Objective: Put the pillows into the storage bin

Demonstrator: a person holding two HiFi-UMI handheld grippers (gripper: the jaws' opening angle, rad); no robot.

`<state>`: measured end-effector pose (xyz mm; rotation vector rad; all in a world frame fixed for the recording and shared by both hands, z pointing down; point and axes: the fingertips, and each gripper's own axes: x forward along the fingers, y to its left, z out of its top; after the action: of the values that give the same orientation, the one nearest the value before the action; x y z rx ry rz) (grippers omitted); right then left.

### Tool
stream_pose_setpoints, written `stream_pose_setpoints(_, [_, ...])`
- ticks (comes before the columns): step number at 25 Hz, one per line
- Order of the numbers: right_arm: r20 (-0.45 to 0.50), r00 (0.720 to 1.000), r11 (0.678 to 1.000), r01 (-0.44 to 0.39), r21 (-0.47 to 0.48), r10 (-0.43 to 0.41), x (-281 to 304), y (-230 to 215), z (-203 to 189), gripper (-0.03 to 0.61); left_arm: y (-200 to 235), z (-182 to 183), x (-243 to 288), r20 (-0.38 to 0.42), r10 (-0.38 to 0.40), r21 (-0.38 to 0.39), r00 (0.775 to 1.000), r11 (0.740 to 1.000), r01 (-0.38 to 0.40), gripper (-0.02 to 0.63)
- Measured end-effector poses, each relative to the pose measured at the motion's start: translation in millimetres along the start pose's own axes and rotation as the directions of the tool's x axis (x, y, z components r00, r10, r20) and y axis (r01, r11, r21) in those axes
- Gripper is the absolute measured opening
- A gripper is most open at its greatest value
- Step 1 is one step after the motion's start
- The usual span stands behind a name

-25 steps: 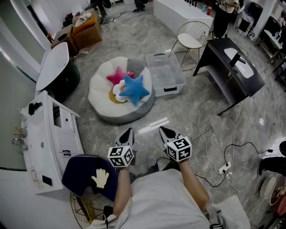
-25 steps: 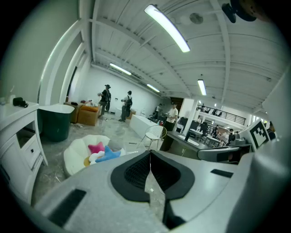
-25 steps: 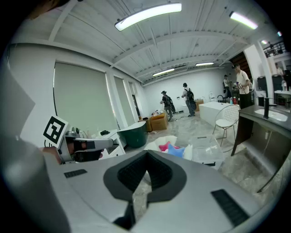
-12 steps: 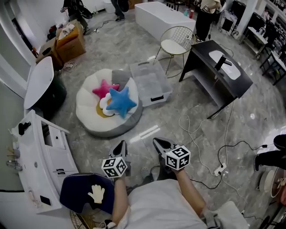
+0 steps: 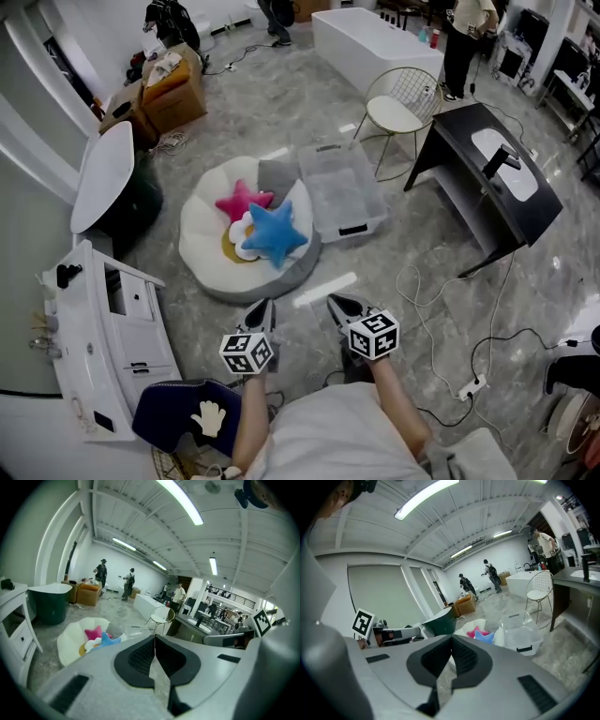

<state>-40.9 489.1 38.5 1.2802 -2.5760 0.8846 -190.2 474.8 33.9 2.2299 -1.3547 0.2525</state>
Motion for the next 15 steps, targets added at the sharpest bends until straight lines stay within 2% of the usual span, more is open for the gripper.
stream_pose_setpoints(7, [-0.004, 1.000, 1.000, -0.015, 0.013, 0.015, 33.4, -62.5, 45.7, -0.003, 11.7, 42.4, 48.3, 0.015, 0.088, 0.042, 0.996, 0.995, -0.089, 0.011])
stream_pose_setpoints(15, [-0.023, 0.999, 0.999, -0.036, 0.041, 0.037, 52.5, -140.6, 66.7, -0.003, 22.8, 54.6, 92.9, -0.018, 0.201, 0.033, 0.979, 0.979, -0.201, 0.011])
